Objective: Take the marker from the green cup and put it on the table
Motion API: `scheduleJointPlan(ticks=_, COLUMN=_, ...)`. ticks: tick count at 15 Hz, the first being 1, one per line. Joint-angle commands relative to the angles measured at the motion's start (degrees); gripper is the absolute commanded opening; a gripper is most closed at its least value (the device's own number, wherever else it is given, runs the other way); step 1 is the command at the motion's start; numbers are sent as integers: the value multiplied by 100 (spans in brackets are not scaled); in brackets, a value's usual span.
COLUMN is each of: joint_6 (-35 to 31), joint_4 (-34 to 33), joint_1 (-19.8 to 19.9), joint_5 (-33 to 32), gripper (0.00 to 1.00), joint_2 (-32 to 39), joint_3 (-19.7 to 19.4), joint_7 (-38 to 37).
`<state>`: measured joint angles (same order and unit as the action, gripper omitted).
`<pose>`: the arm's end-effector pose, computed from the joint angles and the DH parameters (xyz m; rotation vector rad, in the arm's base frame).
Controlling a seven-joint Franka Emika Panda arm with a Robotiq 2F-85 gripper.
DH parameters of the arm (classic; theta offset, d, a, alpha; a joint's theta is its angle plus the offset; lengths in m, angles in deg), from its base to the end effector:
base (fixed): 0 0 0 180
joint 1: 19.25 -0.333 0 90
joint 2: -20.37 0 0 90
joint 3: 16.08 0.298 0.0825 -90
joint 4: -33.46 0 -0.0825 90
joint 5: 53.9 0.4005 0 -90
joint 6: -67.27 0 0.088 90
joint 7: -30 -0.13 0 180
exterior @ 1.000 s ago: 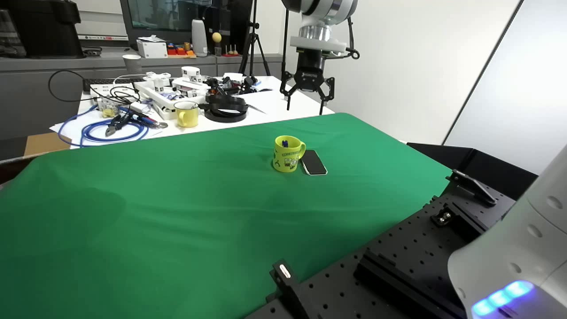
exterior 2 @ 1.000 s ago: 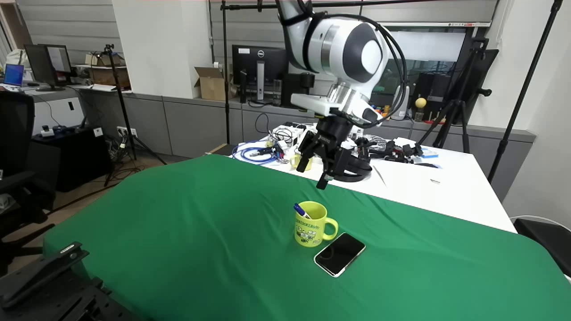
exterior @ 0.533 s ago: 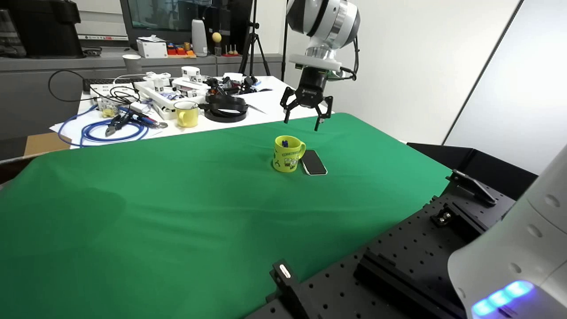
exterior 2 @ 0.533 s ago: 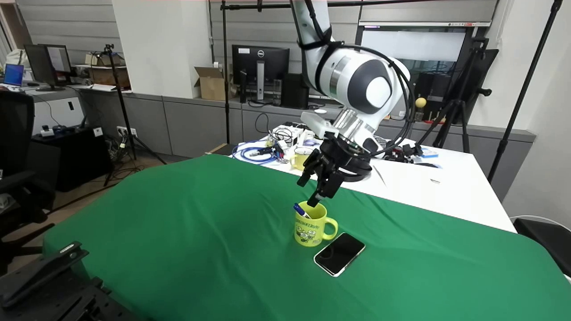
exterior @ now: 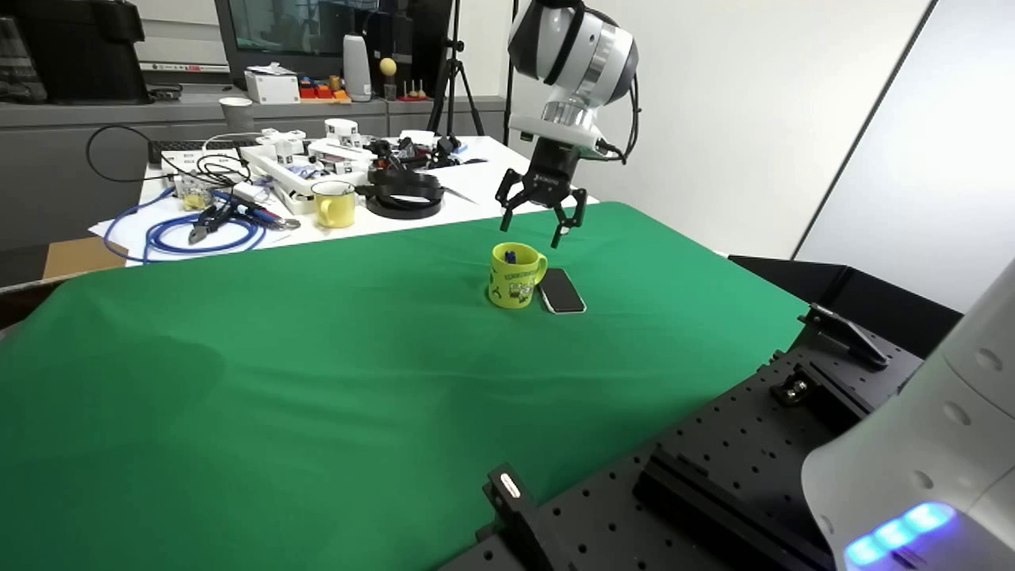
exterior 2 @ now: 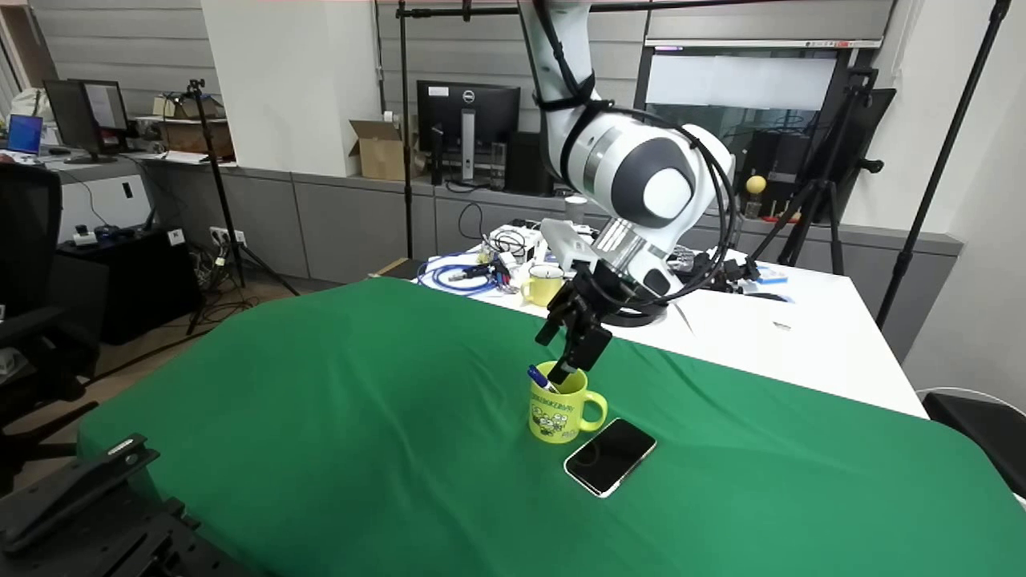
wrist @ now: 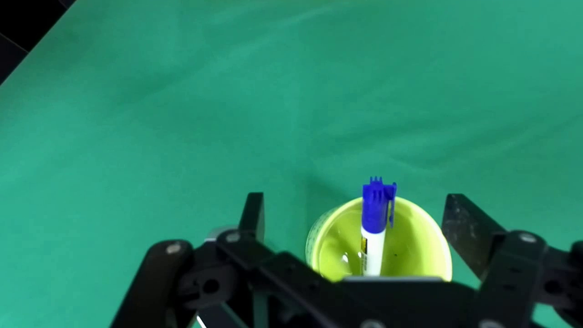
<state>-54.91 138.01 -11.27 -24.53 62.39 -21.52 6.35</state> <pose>0.5741 -0.1083 0.0600 -2.4664 1.3535 0.6154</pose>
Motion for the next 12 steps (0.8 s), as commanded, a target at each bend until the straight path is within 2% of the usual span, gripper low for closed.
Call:
scheduleJointPlan(ticks=1, joint_6=-137, joint_4=-138, joint_1=39, joint_5=129, gripper=100, joint_2=182, joint_3=72, joint_7=-132)
scheduleJointPlan(ticks=8, joint_6=-338, joint_4=-103, joint_1=-11, joint_5=101, gripper=100, joint_2=320, joint_3=160, joint_7=-138)
scheduleJointPlan(ticks=9, joint_6=-329, joint_4=-107, joint_1=-15, joint_5=77, gripper=75, joint_2=340, joint_3=172, joint_7=-112)
scheduleJointPlan(ticks=10, joint_6=-358, joint_4=-98, joint_1=-37, joint_5=58, gripper=74, joint_2=353, joint_3=170, joint_7=-114)
scheduleJointPlan(ticks=12, joint_6=-374, joint_4=-84, joint_1=-65, joint_5=34, gripper=60, joint_2=366, joint_3=175, joint_7=-94)
